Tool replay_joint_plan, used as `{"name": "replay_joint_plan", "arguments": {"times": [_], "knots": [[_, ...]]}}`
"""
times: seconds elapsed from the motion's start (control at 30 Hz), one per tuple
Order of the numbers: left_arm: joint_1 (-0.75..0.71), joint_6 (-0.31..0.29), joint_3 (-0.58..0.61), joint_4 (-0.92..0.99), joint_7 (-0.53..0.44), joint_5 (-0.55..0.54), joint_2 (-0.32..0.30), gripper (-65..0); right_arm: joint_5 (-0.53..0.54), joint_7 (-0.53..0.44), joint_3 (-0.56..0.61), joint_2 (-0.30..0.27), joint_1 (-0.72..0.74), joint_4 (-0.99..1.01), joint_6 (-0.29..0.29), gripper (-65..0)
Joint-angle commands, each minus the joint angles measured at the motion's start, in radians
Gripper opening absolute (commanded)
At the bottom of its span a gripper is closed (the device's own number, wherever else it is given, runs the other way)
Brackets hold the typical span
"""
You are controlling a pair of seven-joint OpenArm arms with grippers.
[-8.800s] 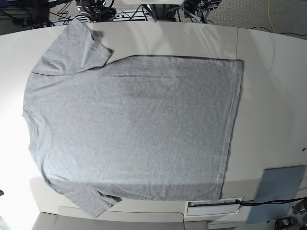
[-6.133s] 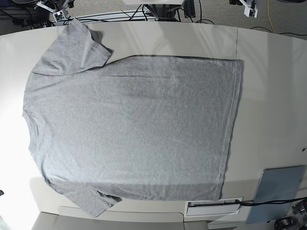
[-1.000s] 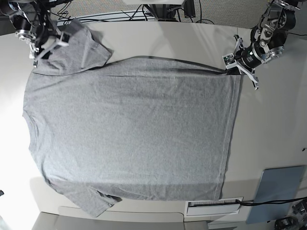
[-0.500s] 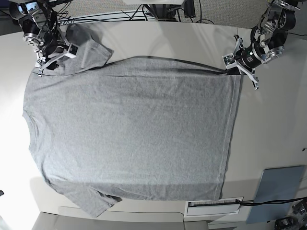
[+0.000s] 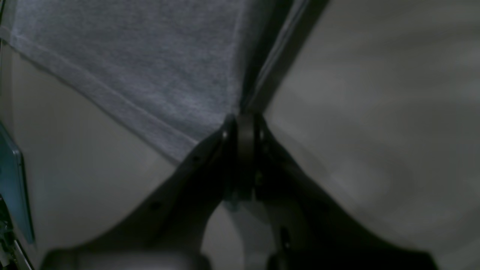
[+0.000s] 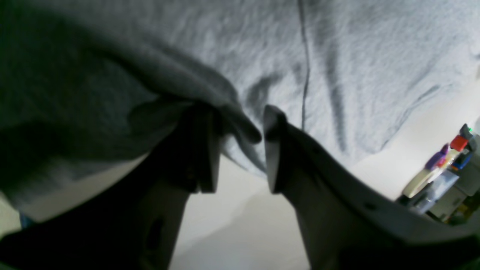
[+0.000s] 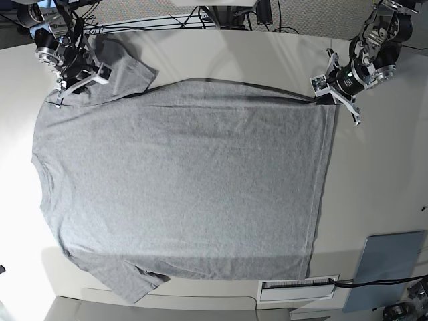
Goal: Fold the T-shirt properly
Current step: 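Close both grippers on the shirt's shoulder edges, then pull the gripped shoulder edges toward the robot with both grippers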
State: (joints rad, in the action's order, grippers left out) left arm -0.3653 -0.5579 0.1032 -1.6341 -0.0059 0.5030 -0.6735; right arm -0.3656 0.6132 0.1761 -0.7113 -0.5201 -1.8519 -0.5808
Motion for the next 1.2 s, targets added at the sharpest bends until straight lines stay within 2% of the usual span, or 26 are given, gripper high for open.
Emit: {"name": "replay_joint_plan", "arguments": {"times": [0.0, 0.13, 0.27, 0.47, 0.6, 0.67, 0.87, 0.97, 1.17], "knots": [[-0.019, -0.068, 0.008, 0.02, 0.079, 0.036, -0.008, -65.0, 0.031, -0.018, 0.002, -0.006, 0.005, -0.003, -0.014, -44.6], [-0.019, -0.068, 0.008, 0.02, 0.079, 0.036, -0.008, -65.0, 0.035, -0.015, 0.002, -0.006, 0.018, -0.002, -0.018, -44.6], [-0.019, -0.068, 0.008, 0.02, 0.079, 0.036, -0.008, -65.0, 0.035, -0.018, 0.002, -0.006, 0.019, 0.002, -0.068, -45.2], [-0.019, -0.069, 0.008, 0.02, 0.079, 0.035, -0.008, -65.0, 0.035, 0.025, 0.002, -0.006, 0.02, 0.002, -0.064, -64.8], [-0.019, -0.104, 0.008, 0.02, 0.079, 0.015, -0.009, -65.0, 0.061, 0.056, 0.002, -0.012, 0.019, -0.002, 0.027, -65.0], [-0.02, -0.14, 0.008, 0.019, 0.08, -0.025, -0.009, -65.0, 0.108, 0.074, 0.002, -0.031, 0.017, -0.021, 0.028, -65.0], [-0.064, -0.14, 0.005, -0.035, 0.202, -0.138, -0.015, -65.0, 0.119, 0.133, -0.018, -0.107, -0.043, -0.125, 0.03, -65.0], [-0.12, -0.098, 0.004, -0.081, 0.253, -0.201, -0.038, -65.0, 0.119, 0.148, -0.043, -0.12, -0.094, -0.153, 0.031, -65.0], [-0.229, -0.043, -0.006, -0.129, 0.288, -0.216, -0.081, -65.0, 0.119, 0.166, -0.09, -0.12, -0.196, -0.186, 0.032, -65.0]]}}
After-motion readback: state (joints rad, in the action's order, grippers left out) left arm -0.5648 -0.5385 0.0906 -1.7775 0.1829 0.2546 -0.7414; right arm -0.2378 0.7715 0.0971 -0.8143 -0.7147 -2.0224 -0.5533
